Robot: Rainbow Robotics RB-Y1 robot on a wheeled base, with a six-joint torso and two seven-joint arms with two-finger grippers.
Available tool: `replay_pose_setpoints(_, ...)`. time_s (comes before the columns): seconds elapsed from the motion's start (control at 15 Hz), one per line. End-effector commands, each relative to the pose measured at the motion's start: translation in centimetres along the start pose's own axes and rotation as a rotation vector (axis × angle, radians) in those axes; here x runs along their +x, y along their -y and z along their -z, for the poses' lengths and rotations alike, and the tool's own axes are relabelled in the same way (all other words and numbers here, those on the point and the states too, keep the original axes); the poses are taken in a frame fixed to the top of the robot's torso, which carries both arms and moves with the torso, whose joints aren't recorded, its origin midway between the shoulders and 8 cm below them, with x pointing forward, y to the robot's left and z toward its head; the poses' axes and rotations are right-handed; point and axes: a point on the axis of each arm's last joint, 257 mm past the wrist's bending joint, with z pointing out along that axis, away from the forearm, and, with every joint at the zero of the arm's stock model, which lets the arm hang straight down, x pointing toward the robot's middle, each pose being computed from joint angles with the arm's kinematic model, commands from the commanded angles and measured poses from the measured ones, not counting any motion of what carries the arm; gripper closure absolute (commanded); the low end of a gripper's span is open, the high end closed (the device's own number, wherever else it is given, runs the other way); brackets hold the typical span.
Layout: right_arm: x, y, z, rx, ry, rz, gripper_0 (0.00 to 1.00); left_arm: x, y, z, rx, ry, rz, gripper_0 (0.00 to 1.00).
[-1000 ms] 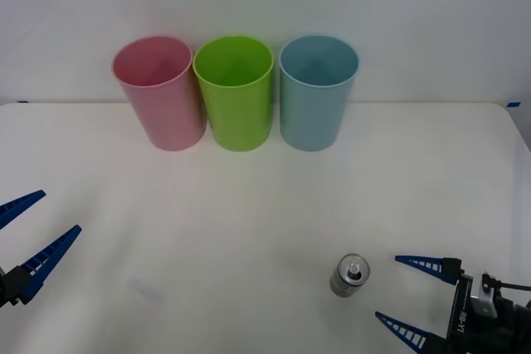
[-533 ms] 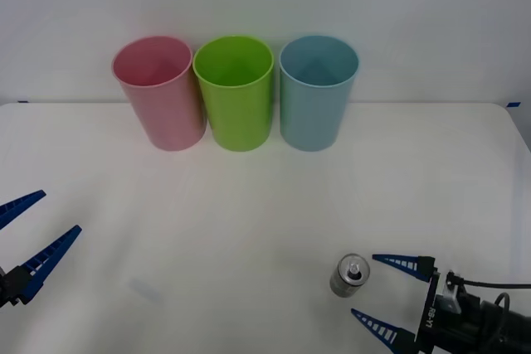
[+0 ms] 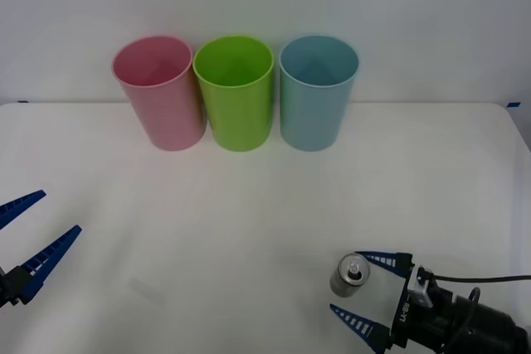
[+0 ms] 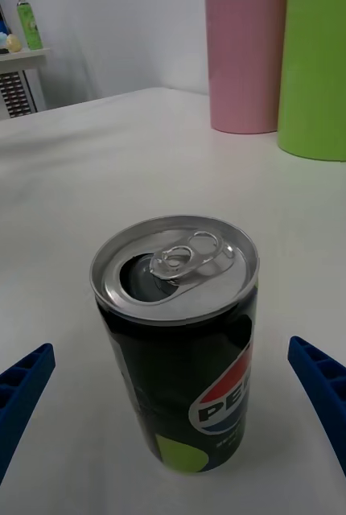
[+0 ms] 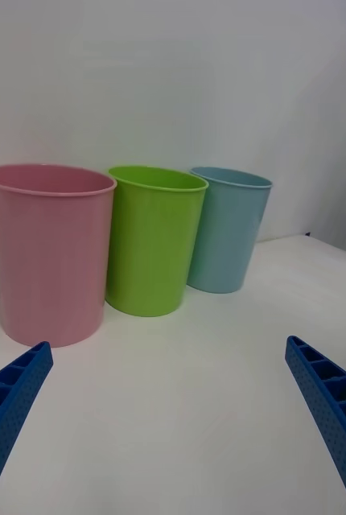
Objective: Grasp the object on the table and drop it into the matching bin: aluminum can to the light blue bin, PET bottle to the pink bin.
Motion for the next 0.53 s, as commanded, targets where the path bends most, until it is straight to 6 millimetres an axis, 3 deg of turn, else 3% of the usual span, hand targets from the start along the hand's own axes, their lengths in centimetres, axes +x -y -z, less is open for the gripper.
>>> replay_pose_setpoints(0.07, -0.1, -0.1, -0.9, 0.005, 0.004, -0.001, 0.0, 0.0, 0.0, 0.0, 0.0, 0.0, 0.0, 0.0)
replay_pose_setpoints(0.53, -0.1, -0.2, -2.2, 0.018, 0.004, 0.012, 0.0, 0.0, 0.0, 0.0, 0.0, 0.0, 0.0, 0.0)
